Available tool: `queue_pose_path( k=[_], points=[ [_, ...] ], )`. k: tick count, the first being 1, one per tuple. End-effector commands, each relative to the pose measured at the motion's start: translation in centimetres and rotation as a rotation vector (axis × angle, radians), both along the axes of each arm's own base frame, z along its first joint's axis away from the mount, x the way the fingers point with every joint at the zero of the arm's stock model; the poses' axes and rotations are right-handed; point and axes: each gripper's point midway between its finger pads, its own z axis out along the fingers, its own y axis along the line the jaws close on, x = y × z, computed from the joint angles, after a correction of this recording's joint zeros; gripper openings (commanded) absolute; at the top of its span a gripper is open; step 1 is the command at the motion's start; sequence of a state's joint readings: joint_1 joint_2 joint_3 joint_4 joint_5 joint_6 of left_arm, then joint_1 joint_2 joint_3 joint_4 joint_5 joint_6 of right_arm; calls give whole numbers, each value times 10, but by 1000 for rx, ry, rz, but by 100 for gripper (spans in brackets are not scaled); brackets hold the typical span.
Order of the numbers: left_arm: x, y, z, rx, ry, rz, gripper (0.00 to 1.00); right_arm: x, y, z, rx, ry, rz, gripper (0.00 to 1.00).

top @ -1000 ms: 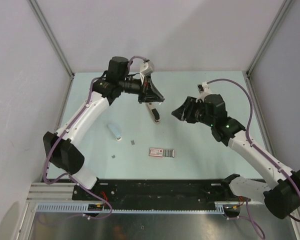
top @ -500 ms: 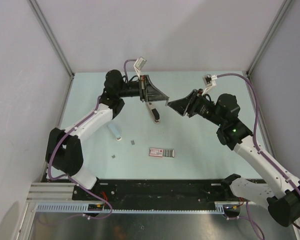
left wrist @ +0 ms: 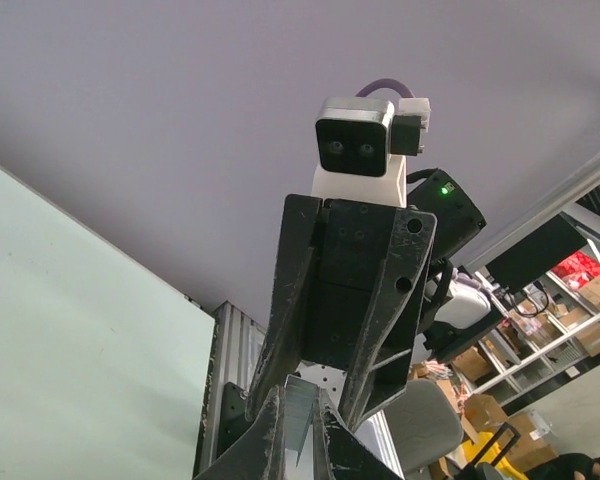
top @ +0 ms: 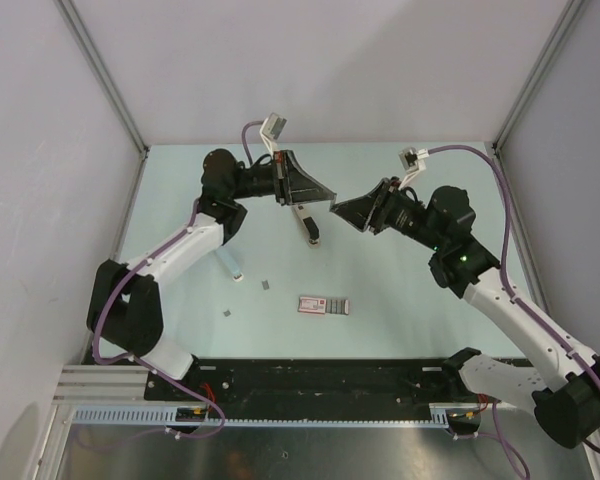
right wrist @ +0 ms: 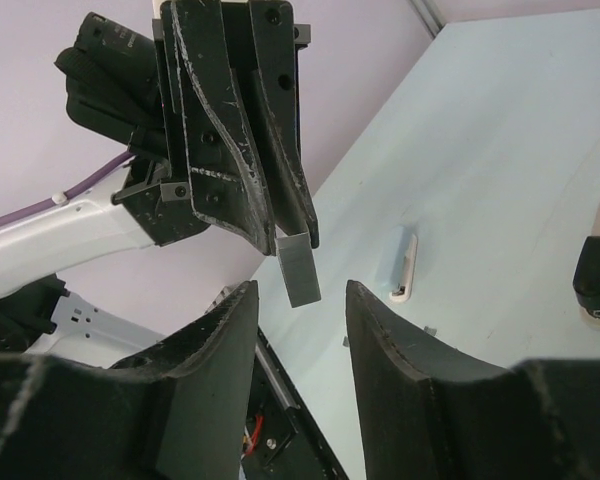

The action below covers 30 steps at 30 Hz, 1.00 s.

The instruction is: Unload the staples from the stapler

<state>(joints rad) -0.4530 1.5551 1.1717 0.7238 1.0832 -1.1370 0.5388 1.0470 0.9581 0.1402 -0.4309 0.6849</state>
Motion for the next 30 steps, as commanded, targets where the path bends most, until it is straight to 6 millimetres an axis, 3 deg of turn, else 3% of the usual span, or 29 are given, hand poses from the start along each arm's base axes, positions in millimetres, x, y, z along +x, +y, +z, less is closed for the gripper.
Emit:
queue_pose_path(
  k=[1, 11, 16, 18, 20, 25, 28, 30],
  points=[
    [-12, 5, 19, -41, -52, 4, 14, -4, 6, 32, 46, -82, 22, 44],
    [-12, 5, 15, -36, -49, 3, 14, -3, 16, 32, 40, -78, 30, 26],
    [-13, 5, 11, -32, -52, 4, 18, -1, 13, 30, 25, -77, 0, 5],
    [-13, 5, 10, -31, -58, 5, 22, -1, 11, 29, 18, -75, -10, 1],
    [-13, 6, 8, -29, -62, 7, 30, -2, 9, 28, 11, -73, -16, 0],
    [-8, 13, 5, -21, -88, 29, 68, 1, 5, 15, -40, -33, -44, 0],
    [8, 27, 4, -7, -128, 87, 90, 1, 3, -13, -126, 49, -65, 0],
    [25, 41, 1, 28, -171, 162, 97, -1, 3, -35, -192, 112, -78, 0]
  ],
)
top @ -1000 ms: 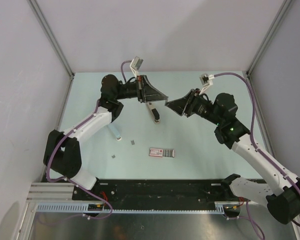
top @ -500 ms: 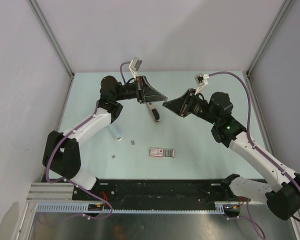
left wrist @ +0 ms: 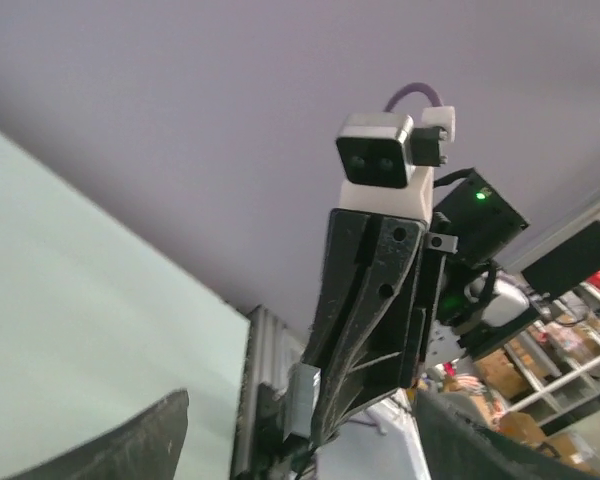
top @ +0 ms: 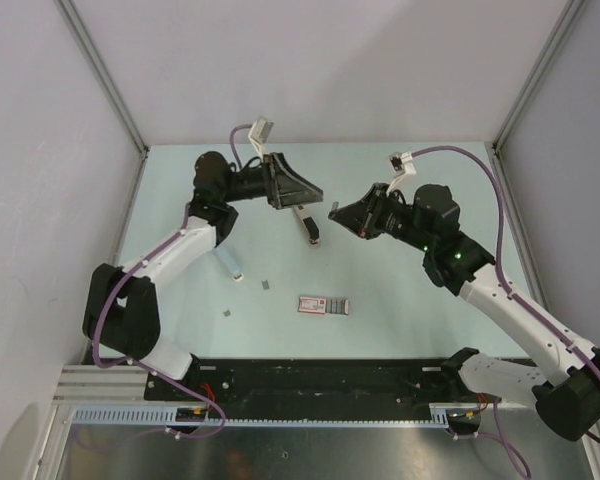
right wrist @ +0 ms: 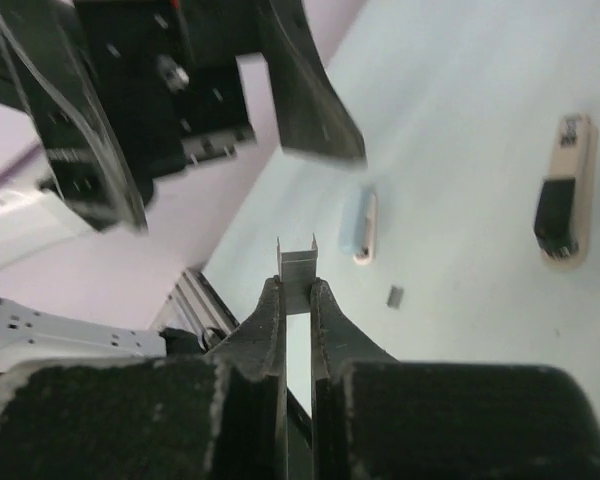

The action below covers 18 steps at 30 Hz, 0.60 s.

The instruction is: Unload the staples from the stapler

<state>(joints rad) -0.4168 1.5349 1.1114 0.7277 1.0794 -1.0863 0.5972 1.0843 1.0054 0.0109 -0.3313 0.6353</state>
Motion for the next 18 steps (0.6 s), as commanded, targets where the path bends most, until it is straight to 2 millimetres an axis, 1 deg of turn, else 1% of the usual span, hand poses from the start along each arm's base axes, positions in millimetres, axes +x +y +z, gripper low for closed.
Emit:
queue_pose_path(
  k=[1, 3, 5, 7, 9, 12, 15, 18],
  points=[
    [27, 36, 14, 43, -179, 159, 98, -7, -5, -26, -135, 88, -44, 0],
    [49, 48, 0, 153, -214, 276, 99, -10, -5, -56, -224, 176, -75, 0],
    [72, 64, -21, 306, -265, 431, 99, -13, -6, -87, -315, 267, -124, 0],
    [83, 82, -42, 432, -299, 534, 99, -18, -10, -117, -400, 363, -184, 0],
    [83, 95, -60, 529, -336, 570, 100, -25, -11, -146, -477, 460, -243, 0],
    [77, 110, -87, 632, -381, 582, 99, -40, -9, -180, -584, 553, -308, 0],
    [71, 122, -112, 719, -445, 578, 100, -51, -4, -202, -646, 609, -359, 0],
    [66, 131, -131, 792, -510, 571, 100, -61, 1, -219, -689, 649, -404, 0]
  ],
)
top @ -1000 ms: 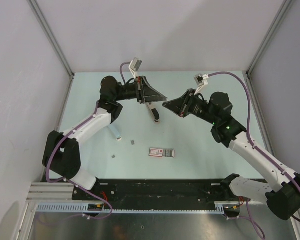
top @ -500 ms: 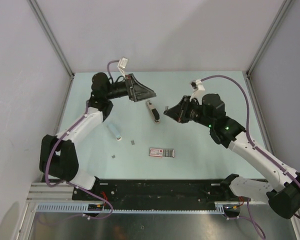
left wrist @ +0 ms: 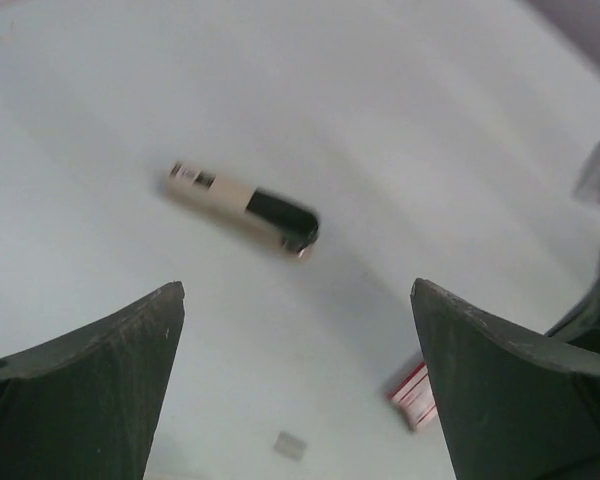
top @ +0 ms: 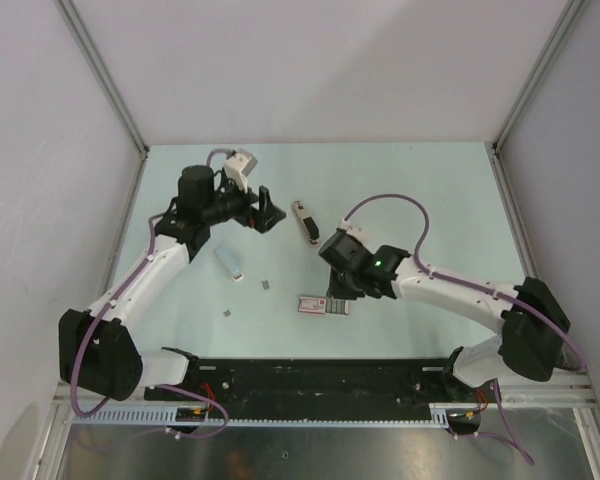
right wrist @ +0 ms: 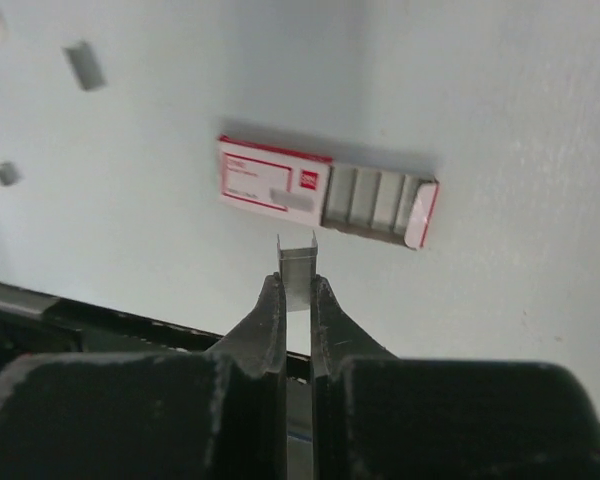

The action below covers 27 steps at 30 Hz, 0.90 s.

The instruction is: Unload the staples from the stapler

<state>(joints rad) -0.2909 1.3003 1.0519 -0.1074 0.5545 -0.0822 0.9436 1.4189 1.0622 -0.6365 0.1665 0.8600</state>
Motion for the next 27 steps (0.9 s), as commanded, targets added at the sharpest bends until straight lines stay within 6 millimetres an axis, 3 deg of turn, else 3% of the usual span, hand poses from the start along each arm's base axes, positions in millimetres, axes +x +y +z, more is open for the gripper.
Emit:
queue_pose_path(
  k=[1, 8, 16, 27],
  points=[
    [-6, 26, -37, 244, -107, 3, 100, -2, -2, -2, -75, -5, -160, 0],
    [-15, 32, -59, 305, -112, -16, 99, -17, 11, -27, -166, 24, -222, 0],
    [-22, 32, -61, 297, -114, -31, 100, -19, 11, -48, -237, 48, -254, 0],
    [-26, 30, -56, 286, -128, -45, 100, -12, 5, -58, -289, 35, -251, 0]
  ],
)
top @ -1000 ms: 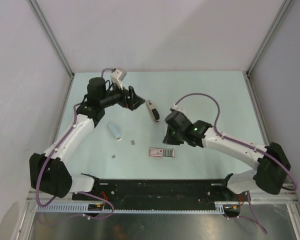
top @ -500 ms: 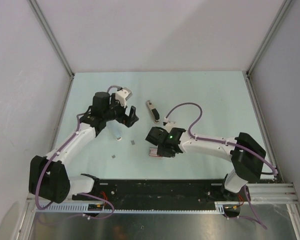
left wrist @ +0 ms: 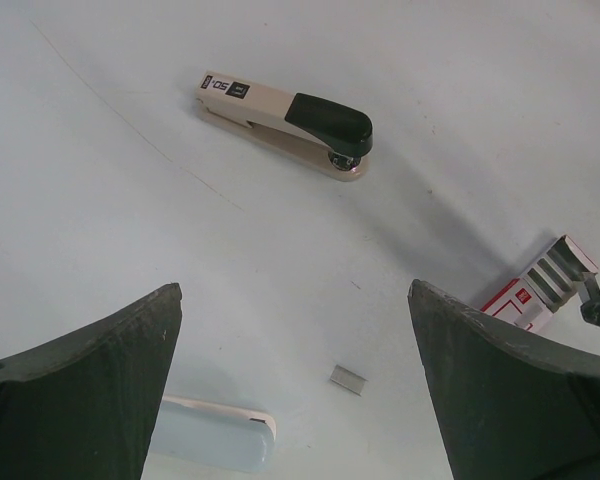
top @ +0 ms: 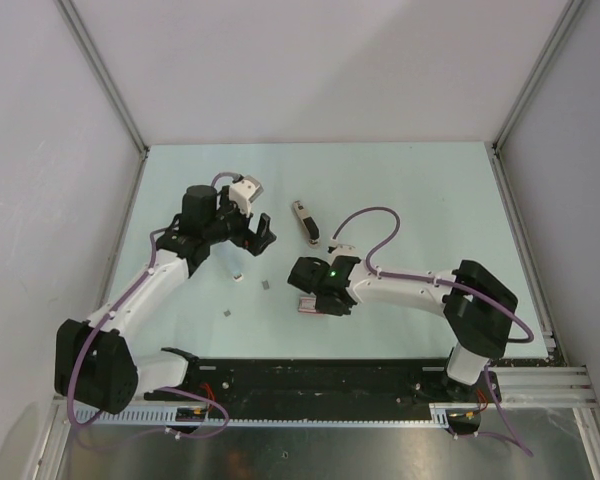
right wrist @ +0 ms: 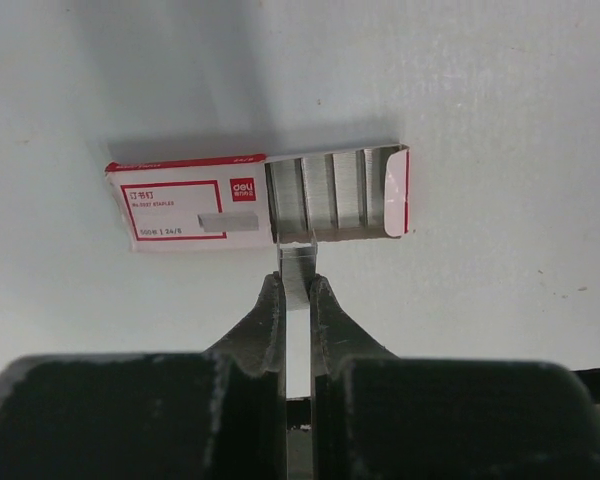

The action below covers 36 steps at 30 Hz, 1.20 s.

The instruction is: Unload the staples from the stapler

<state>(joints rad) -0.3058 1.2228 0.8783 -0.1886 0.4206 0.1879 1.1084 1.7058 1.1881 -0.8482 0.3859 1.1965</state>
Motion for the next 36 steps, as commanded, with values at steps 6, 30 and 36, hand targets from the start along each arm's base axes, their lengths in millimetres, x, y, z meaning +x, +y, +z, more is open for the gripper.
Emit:
queue_pose_path(
  k=[6, 30, 36],
  points=[
    [-4, -4, 17, 8, -93, -62, 99, 17, -1, -1, -23, -28, -11, 0],
    [-6, -7, 16, 0, -89, -84, 100, 21, 5, -16, -14, 22, 20, 0],
    [-7, -7, 15, 3, -88, -86, 100, 23, 4, -18, -20, 22, 15, 0]
  ],
)
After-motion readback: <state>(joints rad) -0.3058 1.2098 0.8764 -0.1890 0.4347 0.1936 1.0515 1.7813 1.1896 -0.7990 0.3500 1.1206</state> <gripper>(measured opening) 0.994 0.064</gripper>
